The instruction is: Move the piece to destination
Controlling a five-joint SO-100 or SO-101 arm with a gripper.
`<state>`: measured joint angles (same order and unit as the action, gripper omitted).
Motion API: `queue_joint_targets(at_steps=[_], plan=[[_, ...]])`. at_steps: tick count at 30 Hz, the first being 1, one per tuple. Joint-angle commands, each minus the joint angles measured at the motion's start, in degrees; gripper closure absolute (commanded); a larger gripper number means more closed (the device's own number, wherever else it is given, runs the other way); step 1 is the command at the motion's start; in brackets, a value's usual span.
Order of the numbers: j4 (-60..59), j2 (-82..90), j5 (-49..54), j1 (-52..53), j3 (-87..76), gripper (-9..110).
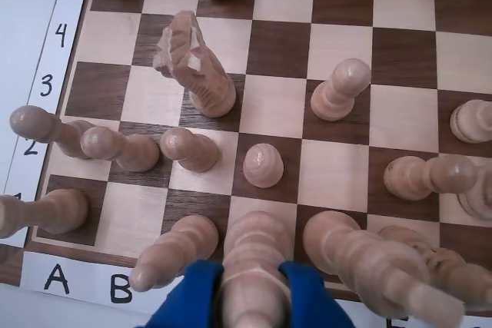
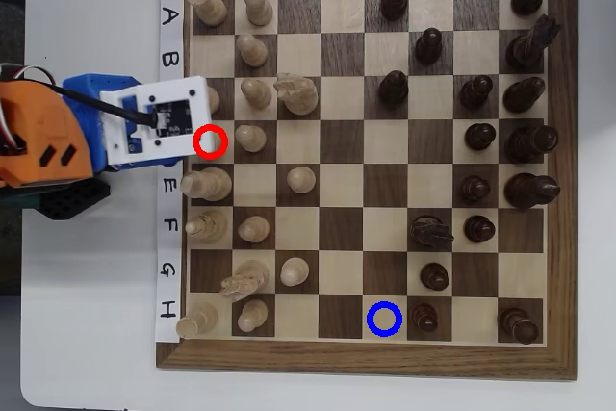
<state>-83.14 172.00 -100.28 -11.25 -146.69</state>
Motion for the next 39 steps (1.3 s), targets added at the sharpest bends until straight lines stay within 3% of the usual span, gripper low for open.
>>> queue_joint_targets(at_steps=[1,23,39], plan=[[-1.6,-2.6,-4.1,0.7,15.3,101],[-5.2,-13.8,-5.5,-0.5,32.2,101],[-4.5,-29.1,-3.8,3.1,53.3,101]])
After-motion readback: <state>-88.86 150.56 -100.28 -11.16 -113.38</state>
